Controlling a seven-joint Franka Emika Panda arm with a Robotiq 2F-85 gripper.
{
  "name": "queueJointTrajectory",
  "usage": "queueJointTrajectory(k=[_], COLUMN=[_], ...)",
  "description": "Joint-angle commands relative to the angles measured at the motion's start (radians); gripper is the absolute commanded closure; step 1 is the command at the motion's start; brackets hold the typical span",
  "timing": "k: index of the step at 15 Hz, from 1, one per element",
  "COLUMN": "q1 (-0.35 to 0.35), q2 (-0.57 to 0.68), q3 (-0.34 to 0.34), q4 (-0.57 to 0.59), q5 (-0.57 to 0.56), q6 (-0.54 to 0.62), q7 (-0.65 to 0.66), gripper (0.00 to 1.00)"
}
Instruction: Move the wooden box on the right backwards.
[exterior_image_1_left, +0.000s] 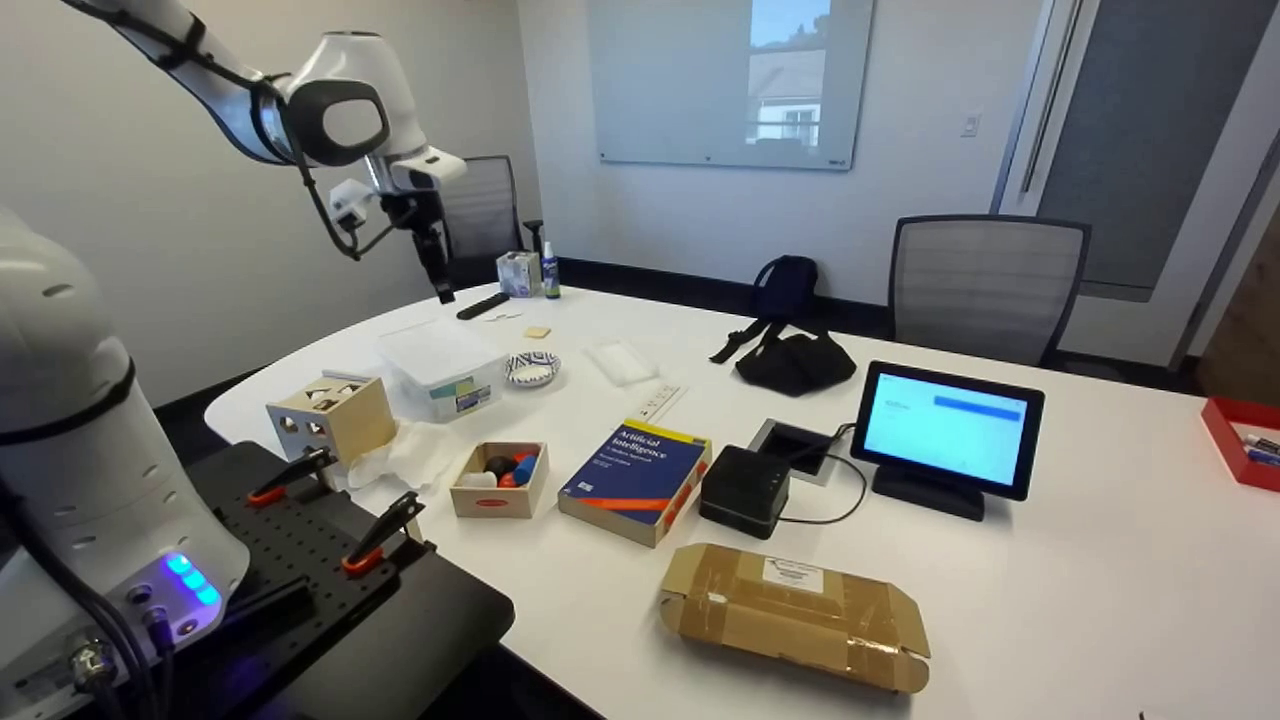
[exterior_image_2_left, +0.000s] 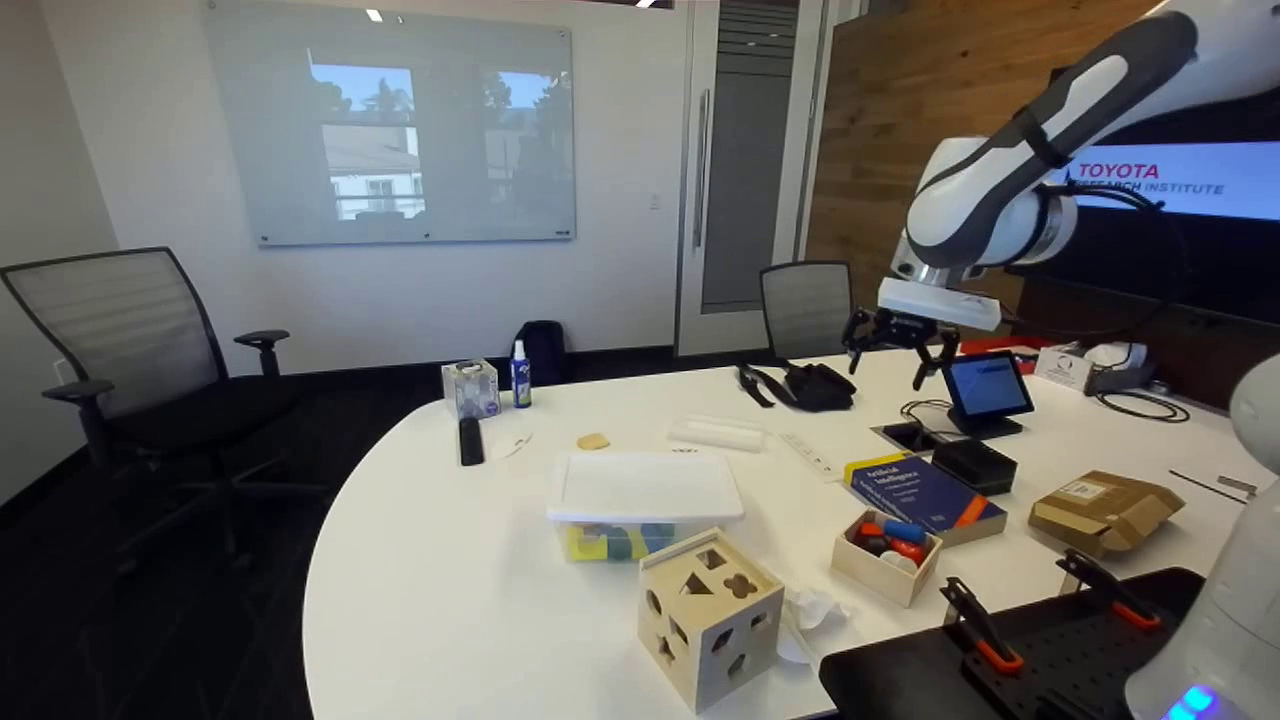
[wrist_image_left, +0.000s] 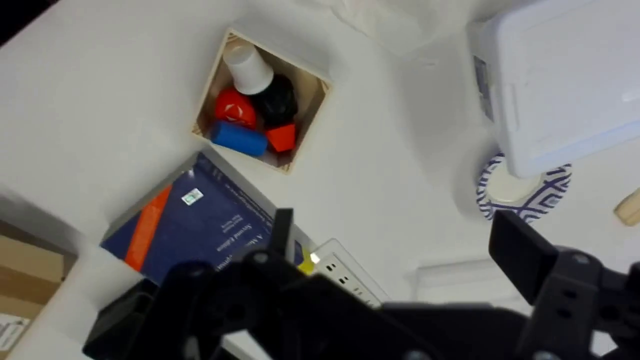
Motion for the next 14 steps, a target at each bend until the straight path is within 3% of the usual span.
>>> queueJointTrajectory(k=[1, 6, 10, 14], q1=[-0.064, -0.120, -0.088, -0.005], q2=[0.067, 0.231, 0.358, 0.502], q3=[-0.019, -0.046, -0.144, -0.281], q4=[-0.095, -0.094, -0.091, -0.091], q5=[-0.019, -0.132, -0.245, -0.263], q6=[0.117, 0.200, 0.255, 0.366], q7=[0.125, 0.347, 0.491, 0.525], gripper=[0.00, 0.00, 0.00, 0.00])
